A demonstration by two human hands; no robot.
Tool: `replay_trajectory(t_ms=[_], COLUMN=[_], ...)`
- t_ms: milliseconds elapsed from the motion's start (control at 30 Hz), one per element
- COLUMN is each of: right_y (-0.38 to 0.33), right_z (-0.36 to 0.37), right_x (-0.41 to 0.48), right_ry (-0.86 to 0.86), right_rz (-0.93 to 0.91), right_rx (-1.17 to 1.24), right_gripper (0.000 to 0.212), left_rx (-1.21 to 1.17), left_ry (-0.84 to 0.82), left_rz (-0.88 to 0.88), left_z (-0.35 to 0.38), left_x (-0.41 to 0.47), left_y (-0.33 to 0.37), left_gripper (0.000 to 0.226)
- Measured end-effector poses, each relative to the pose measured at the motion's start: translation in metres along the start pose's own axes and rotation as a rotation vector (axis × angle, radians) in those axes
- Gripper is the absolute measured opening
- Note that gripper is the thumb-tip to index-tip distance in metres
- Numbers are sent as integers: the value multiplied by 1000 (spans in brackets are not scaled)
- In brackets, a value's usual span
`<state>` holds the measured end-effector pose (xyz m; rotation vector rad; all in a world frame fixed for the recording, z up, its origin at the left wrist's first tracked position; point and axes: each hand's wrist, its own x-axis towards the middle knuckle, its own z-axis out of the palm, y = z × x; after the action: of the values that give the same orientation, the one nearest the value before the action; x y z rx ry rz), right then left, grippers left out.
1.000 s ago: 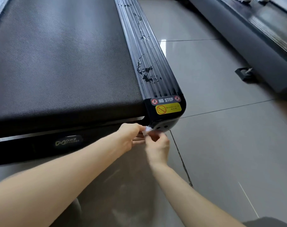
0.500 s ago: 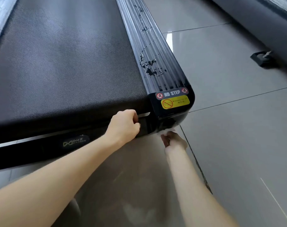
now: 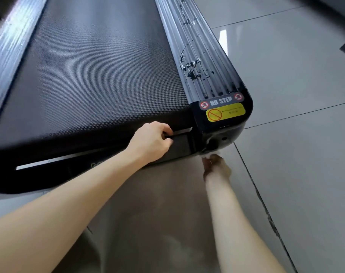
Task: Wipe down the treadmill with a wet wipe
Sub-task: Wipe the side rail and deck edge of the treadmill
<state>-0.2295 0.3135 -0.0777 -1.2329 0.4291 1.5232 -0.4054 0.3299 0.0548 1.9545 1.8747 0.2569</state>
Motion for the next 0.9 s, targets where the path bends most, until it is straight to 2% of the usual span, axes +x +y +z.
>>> replay_trajectory(t_ms=[100, 200, 267, 300, 333, 367, 400, 433, 533, 700, 800, 900], right_y=[15, 70, 108, 128, 141, 137, 123, 106, 51, 37, 92, 152], right_z=[7, 33, 38, 31, 24, 23, 26, 28, 21, 19, 34, 42], right_x=[-20, -31, -27, -15, -8, -11, -22, -32, -31, -29, -52, -78], right_ry=[53, 121, 62, -5, -93, -124, -130, -99, 116, 106, 19, -51], right_rz=[-109, 62, 133, 135, 199, 197, 206, 193, 80, -26, -77, 31], right_rx=[-57, 47, -112, -222, -202, -164, -144, -112, 56, 221, 61, -48], right_gripper=[17, 15, 1, 11, 19, 16, 7, 11, 28, 28, 30, 23], left_rx=[77, 145, 275, 360, 450, 528, 590, 624, 619, 496, 406, 393], left_ry=[22, 17, 23, 41, 59, 64, 44, 6, -79, -10, 73, 128], left_rz=[-25, 2, 42, 67, 105, 151, 187, 203, 225, 290, 330, 369], left_z=[-2, -1, -1, -3, -8, -13, -19, -24, -28, -14, -12, -15], left_x=[-3, -11, -21, -26, -29, -31, -33, -33, -34, -35, -36, -39], left_y=[-1, -1, -2, -5, -8, -12, -16, -18, -19, -35, -53, -70], left_gripper=[31, 39, 45, 47, 47, 47, 47, 48, 50, 50, 46, 35])
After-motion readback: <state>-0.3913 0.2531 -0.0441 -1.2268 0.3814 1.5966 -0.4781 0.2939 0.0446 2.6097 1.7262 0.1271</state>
